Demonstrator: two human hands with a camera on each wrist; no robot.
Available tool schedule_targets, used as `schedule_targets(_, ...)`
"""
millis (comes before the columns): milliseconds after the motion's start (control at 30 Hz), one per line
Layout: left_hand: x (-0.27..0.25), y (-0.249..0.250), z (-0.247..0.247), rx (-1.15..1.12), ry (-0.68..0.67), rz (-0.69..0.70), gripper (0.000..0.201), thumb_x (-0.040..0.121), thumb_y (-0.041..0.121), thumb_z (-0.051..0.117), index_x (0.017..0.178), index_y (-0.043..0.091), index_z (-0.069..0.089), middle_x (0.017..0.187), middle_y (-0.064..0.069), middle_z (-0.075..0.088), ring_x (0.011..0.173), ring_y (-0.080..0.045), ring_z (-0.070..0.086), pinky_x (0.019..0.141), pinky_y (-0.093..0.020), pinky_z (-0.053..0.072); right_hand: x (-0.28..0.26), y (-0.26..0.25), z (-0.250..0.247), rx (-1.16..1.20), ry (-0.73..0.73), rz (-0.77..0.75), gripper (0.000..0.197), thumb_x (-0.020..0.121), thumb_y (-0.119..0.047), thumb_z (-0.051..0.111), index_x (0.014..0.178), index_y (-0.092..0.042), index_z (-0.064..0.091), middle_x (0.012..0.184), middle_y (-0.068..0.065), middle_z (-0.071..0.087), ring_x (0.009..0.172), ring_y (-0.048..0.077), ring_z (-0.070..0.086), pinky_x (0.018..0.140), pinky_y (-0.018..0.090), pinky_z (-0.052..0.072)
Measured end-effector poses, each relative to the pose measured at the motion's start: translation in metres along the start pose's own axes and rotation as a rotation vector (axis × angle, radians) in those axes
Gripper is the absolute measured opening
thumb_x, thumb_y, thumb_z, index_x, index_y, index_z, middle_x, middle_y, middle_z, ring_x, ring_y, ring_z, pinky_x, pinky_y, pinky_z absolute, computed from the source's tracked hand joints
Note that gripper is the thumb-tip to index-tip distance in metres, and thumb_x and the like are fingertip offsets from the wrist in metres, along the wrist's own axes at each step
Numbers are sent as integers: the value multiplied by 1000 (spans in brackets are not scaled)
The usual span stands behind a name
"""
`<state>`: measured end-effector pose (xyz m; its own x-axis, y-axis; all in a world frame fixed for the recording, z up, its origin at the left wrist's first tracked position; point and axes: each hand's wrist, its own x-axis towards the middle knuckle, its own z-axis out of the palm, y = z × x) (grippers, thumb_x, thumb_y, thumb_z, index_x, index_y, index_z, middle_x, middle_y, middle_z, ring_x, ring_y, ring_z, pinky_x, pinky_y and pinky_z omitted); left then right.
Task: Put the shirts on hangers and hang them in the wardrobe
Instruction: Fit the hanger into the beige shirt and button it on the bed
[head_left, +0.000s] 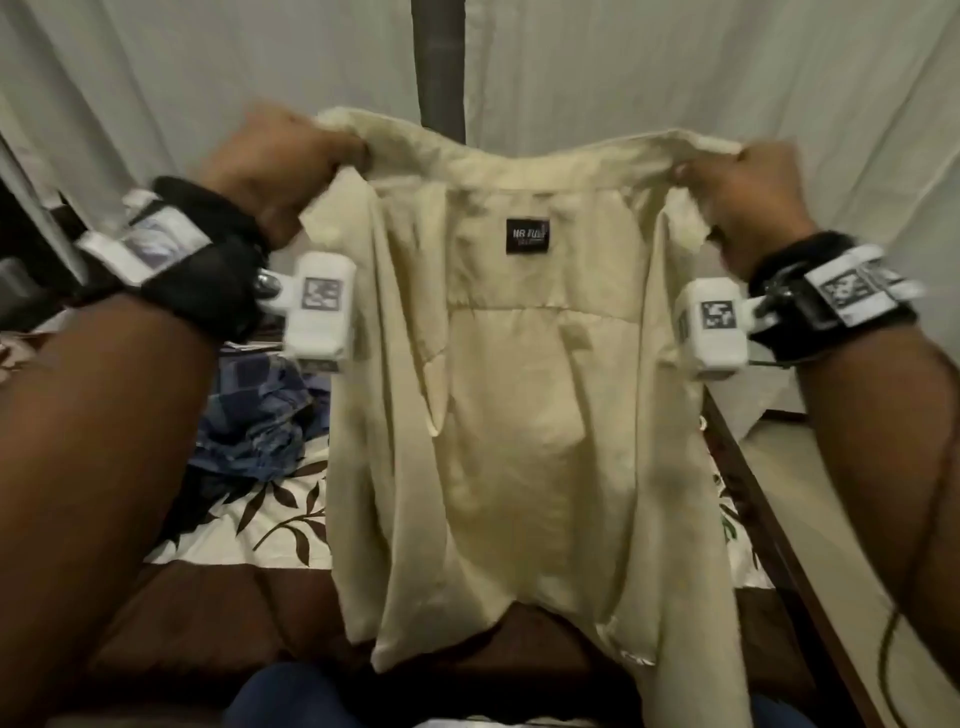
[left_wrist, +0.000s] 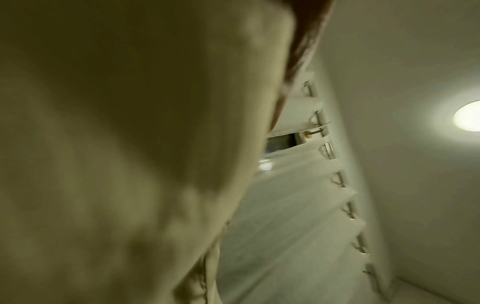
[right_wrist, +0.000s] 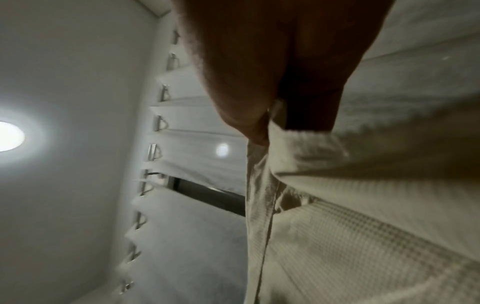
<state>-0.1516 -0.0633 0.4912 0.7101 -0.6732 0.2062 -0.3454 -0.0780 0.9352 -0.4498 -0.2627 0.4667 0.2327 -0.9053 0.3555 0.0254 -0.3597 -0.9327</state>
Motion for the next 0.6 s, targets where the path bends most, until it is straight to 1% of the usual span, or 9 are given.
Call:
schedule_targets(100,27,-61,41,83,-142,-218,15,87,20,71,82,12,59,59,2,64,35,-3,55,38,-17,47,27,81,15,-39,-14,258,8,69,-8,73,77,-6,70,72,11,63,63,23,62,59,40,49)
schedule_targets(167,44,-106,66,138,-162,-356,32,85,24,73,65,9,53,48,-6,56,26,-10,45,30,-17,36,47,138,22,-118,33,374,23,56,-18,81,70,-2,72,67,10,64,61,23,63,57,48,53)
schedule_targets(267,75,-164,101,-19,-46,-396,28,65,19,84,63,5,60,61,-14,62,41,-18,56,45,-29,51,88,205,37,-184,76,406,19,48,-29,76,58,-13,72,61,3,66,60,22,64,60,49,56)
schedule_targets(333,100,-190,123,-116,7,-363,18,63,15,81,74,5,70,77,-15,70,68,-28,71,67,-47,60,108,225,57,-173,94,426,17,55,-29,74,63,-13,73,65,3,70,63,24,68,62,49,59)
schedule_targets(367,111,-201,133,-141,-5,-354,23,68,14,79,88,5,74,90,-17,73,84,-33,73,76,-50,60,117,233,67,-160,70,425,19,61,-28,73,67,-11,73,67,3,70,64,24,67,63,46,59)
schedule_targets(400,120,-212,143,-168,-28,-365,39,73,13,77,110,4,70,106,-19,71,97,-36,70,79,-48,60,126,244,77,-158,33,401,21,64,-30,72,71,-10,73,68,4,69,63,22,64,61,42,56)
schedule_targets(467,130,-232,156,-186,-89,-391,72,81,14,74,146,13,43,132,-15,60,113,-32,63,78,-39,57,133,266,95,-172,-67,416,34,63,-34,71,93,-17,72,84,4,70,73,21,64,67,42,55)
schedule_targets(533,126,-259,163,-94,-108,-362,81,85,18,73,153,22,29,142,-6,49,120,-26,56,88,-39,52,127,297,102,-289,-137,480,67,68,-36,72,131,-18,59,122,7,65,106,25,65,93,44,54)
schedule_targets(600,107,-297,166,22,-107,-357,74,85,23,74,148,23,37,139,-6,51,118,-26,57,98,-45,51,96,320,99,-434,-207,472,60,77,-31,73,133,-15,58,126,6,63,114,26,62,100,44,51)
